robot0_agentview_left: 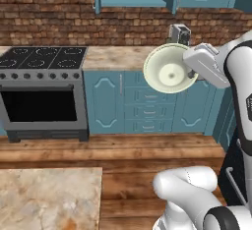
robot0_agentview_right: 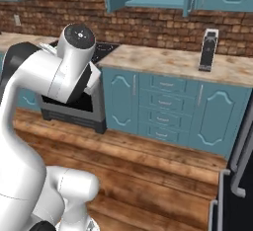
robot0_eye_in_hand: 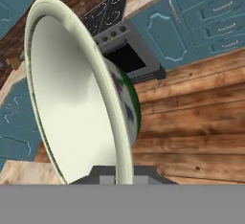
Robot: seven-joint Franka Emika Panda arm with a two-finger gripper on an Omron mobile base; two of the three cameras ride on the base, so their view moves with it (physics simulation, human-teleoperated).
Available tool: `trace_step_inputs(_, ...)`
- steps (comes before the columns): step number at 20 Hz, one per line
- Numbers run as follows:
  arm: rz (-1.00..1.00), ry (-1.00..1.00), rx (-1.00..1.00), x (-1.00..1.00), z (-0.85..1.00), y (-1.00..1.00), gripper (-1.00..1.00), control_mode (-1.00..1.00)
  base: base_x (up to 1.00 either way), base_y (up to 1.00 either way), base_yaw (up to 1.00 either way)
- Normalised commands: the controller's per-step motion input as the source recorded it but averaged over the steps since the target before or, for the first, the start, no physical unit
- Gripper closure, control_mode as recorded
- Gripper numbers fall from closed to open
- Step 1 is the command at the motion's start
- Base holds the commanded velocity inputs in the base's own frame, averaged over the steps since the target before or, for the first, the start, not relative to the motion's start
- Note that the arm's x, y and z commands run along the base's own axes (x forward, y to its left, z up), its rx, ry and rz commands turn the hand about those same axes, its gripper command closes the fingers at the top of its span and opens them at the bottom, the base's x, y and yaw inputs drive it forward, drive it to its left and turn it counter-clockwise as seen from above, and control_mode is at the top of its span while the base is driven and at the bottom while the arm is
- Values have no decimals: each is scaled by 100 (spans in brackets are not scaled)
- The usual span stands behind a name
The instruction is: Take the smaller bowl and place it next to the appetizer plate on the dining counter , and place the larger bowl next to the plate with cooked food.
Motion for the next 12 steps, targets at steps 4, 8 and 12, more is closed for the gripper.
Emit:
trace_step_inputs(4, 0, 0, 0, 0, 0, 0, 100, 100, -100, 0, 11)
trace_step_inputs(8, 0, 0, 0, 0, 0, 0, 100, 100, -100, 0, 11)
trace_step_inputs(12, 0, 0, 0, 0, 0, 0, 100, 100, -100, 0, 12)
